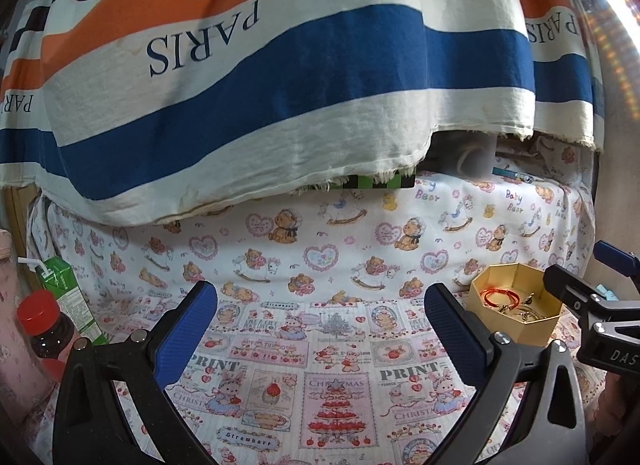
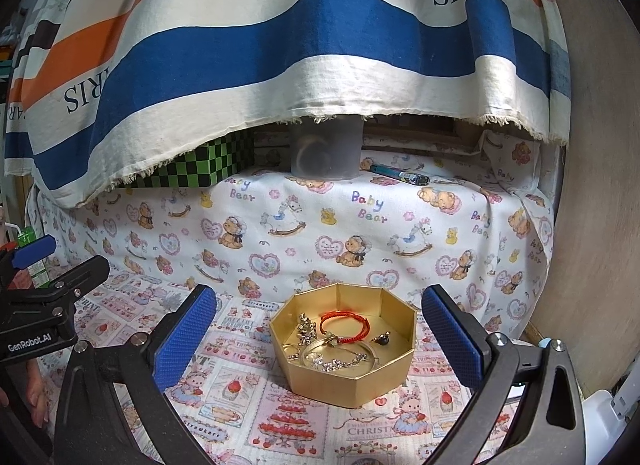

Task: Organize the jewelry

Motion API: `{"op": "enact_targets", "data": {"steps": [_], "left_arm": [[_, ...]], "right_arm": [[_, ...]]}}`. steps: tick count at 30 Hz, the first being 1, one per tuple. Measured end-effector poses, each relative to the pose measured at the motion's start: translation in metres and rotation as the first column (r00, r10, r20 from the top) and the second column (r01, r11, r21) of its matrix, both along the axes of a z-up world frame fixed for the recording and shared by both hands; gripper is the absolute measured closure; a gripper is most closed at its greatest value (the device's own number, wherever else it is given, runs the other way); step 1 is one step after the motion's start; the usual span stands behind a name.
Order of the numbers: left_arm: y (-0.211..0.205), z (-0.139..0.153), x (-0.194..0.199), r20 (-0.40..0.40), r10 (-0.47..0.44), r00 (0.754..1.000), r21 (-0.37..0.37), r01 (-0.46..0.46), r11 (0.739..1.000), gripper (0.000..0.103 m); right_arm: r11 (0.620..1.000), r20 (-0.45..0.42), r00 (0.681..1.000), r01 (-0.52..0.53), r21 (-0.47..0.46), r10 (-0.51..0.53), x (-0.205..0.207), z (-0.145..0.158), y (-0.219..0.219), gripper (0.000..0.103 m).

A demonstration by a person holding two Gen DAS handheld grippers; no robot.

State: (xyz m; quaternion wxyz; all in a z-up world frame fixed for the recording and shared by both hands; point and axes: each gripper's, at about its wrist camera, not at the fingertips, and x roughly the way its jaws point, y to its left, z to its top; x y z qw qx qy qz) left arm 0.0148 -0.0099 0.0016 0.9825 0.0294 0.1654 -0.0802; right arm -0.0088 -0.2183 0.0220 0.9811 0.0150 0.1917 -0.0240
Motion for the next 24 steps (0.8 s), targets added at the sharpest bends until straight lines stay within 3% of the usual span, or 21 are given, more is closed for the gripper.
{"op": "enact_targets", "data": {"steps": [24], "left_arm": [[-0.0062,-0.0001,-0.0021,0.006,-0.015,1.0,0.024,0.015,1.0,0.0]], "right_arm": [[1.0,0.014,1.0,0.011,-0.02,-0.011,-0.0035,0.0034,0.0017,0.0]]}}
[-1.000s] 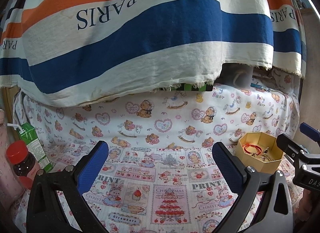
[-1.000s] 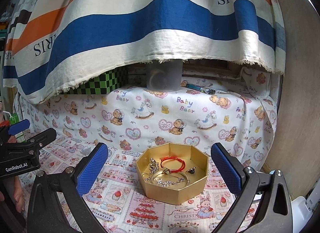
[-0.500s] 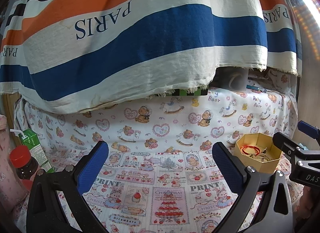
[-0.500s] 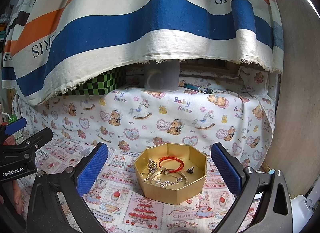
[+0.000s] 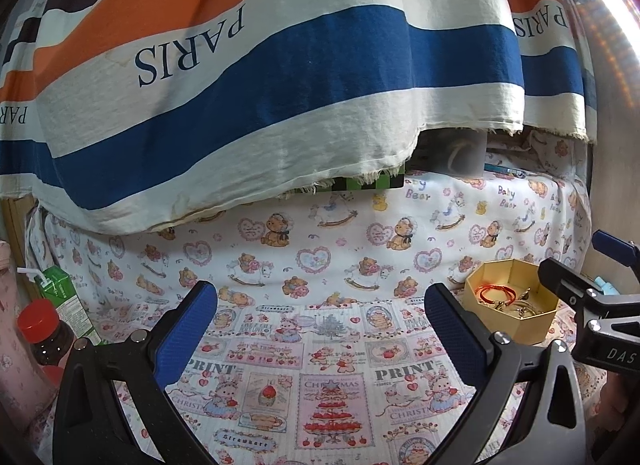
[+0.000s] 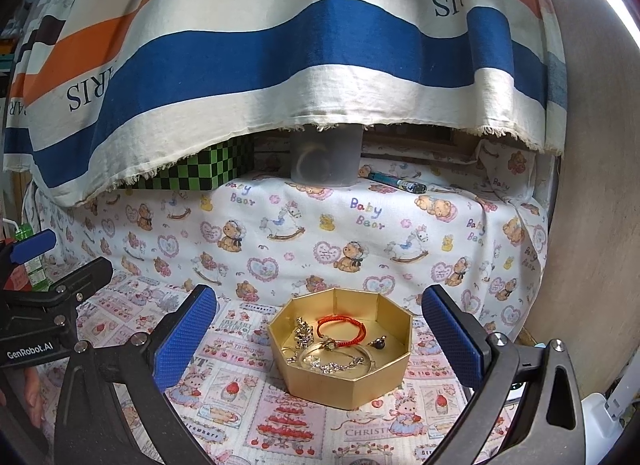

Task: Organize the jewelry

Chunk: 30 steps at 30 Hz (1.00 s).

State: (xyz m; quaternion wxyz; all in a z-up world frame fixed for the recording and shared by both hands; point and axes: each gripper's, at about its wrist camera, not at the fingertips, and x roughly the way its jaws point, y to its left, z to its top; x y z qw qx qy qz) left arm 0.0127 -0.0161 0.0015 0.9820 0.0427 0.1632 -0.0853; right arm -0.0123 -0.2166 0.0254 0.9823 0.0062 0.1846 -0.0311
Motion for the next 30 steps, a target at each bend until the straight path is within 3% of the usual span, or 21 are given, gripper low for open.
{"op": "enact_targets", "data": {"steps": [25,30], "left_arm": [[0.0059,-0.0008,0.0037,-0.017,0.003,1.0,-0.045,-0.003,0.999,0.0],[0.0015,0.0003,0.0002,-0.005,-0.045,0.999,-0.04,0.045,0.998,0.0]], "right_arm": [[1.0,-0.009,1.0,0.019,0.017,-0.018,0.0018,-0.0013,-0.0044,0.0],[0.999,-0.013,1.0,0.028,0.023,-0.027,0.0018,-0.0014,-0.0051,0.0]]}}
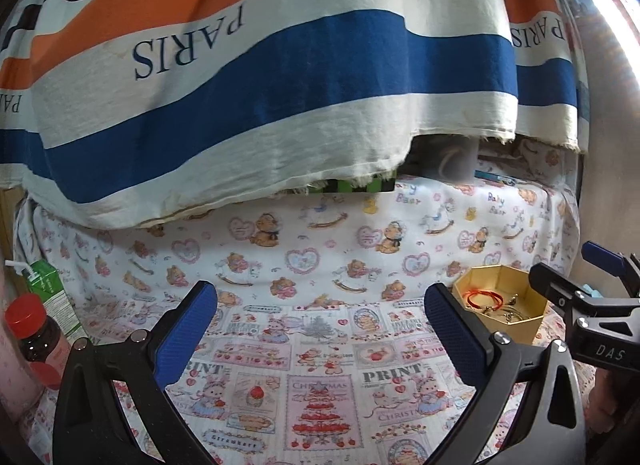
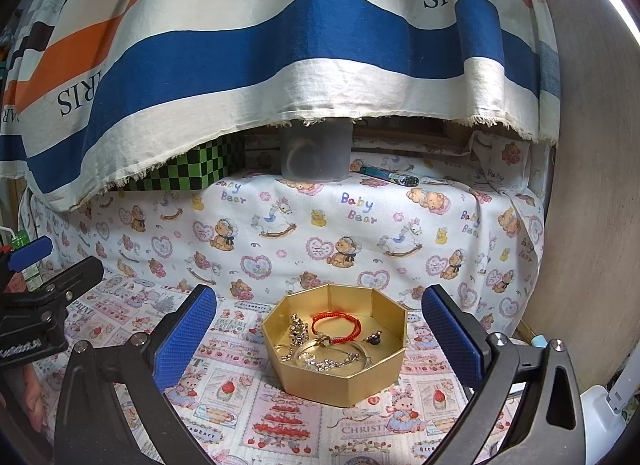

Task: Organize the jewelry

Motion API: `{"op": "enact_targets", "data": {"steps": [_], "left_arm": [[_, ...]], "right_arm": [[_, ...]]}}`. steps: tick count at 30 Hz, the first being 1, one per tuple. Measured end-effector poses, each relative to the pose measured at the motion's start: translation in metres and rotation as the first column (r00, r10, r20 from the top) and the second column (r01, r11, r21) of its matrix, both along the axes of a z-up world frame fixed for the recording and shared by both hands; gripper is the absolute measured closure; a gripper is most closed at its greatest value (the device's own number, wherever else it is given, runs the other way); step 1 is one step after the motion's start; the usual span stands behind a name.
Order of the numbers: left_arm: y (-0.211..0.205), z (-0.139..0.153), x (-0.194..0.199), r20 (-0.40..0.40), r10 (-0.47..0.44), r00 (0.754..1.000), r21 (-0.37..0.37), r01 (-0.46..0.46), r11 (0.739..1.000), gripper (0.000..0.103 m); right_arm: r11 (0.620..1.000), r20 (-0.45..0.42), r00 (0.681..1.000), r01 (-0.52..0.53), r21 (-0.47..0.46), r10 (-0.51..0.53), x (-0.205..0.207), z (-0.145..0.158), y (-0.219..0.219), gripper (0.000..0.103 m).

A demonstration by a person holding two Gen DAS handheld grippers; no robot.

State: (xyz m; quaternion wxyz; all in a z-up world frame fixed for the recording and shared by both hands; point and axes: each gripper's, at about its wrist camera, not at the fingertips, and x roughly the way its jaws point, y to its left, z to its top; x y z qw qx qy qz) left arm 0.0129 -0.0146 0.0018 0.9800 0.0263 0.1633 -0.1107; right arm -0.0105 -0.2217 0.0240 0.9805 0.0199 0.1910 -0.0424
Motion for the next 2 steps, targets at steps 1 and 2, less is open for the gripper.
{"op": "enact_targets", "data": {"steps": [1,2], "left_arm": [[-0.0001,-0.0001,0.0008,-0.004,0.0,1.0,-0.001,0.0,1.0,0.0],[0.0002,-0.0001,0.0011,-0.005,0.0,1.0,-0.003,0.0,1.0,0.0]], "right_arm": [[1.0,0.0,1.0,0.001,-0.002,-0.001,0.0001,0.0,0.0003,0.0],[1.0,-0.006,1.0,0.01,-0.018,-0.01,-0.0001,0.0001,0.0014,0.0]]}}
